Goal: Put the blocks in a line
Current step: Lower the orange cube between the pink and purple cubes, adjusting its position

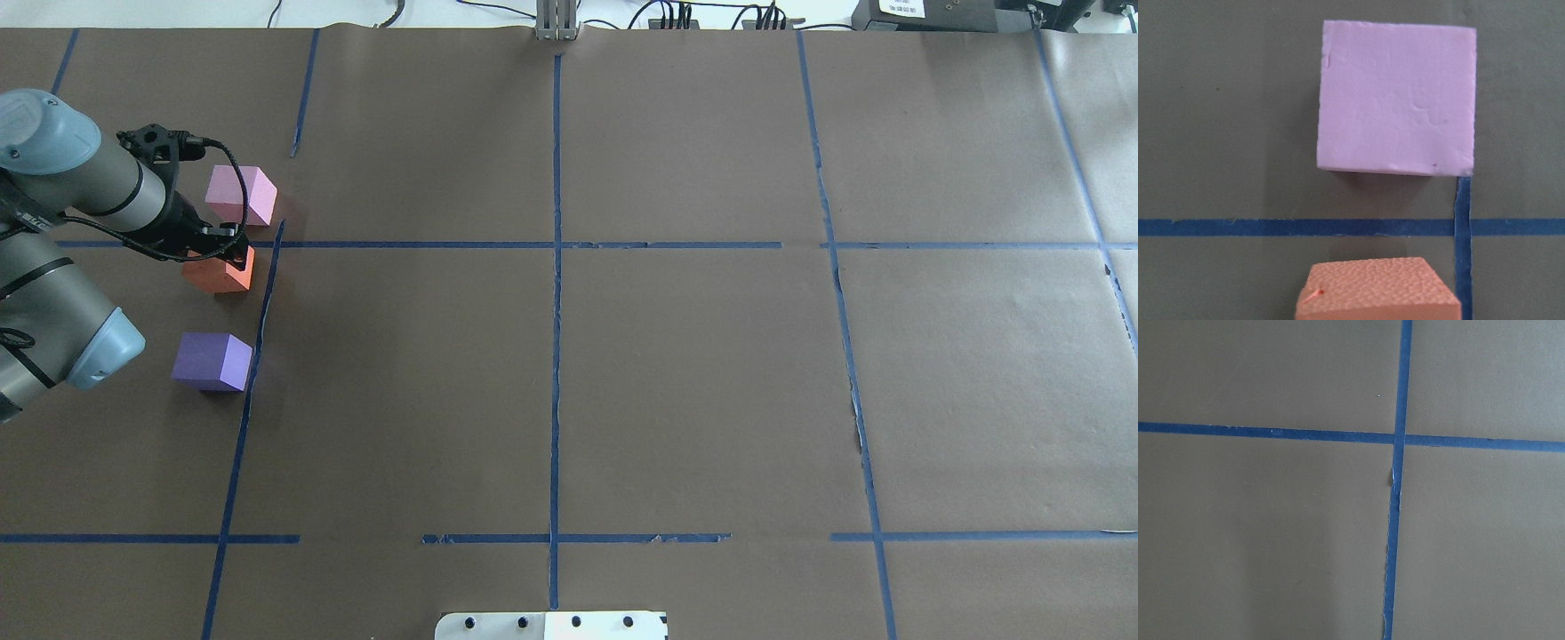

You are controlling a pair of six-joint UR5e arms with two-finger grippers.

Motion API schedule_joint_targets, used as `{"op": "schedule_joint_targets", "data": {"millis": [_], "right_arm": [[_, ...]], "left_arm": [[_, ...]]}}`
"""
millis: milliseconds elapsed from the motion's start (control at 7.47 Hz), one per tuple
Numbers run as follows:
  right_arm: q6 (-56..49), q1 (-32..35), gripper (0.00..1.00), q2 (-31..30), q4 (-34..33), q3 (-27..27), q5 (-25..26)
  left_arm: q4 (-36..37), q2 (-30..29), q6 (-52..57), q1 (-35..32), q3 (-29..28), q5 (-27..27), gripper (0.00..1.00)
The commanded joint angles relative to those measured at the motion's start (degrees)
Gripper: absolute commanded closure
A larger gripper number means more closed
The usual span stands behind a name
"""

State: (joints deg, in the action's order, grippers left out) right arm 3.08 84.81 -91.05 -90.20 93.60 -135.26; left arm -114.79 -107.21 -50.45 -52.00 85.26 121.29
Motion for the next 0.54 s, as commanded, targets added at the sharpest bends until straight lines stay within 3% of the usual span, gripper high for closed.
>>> {"op": "schedule_joint_targets", "data": {"millis": [0, 402], "right_arm": [[0.0, 0.0, 0.0, 0.0, 0.03, 0.0, 0.0], [0.0, 0.0, 0.0, 0.0, 0.03, 0.0, 0.0]], "left_arm": [[-0.26, -0.02, 0.0, 0.4, -0.19, 0.0, 0.72], [-0.35, -0.11, 0.0, 0.76, -0.36, 0.53, 0.71]]}}
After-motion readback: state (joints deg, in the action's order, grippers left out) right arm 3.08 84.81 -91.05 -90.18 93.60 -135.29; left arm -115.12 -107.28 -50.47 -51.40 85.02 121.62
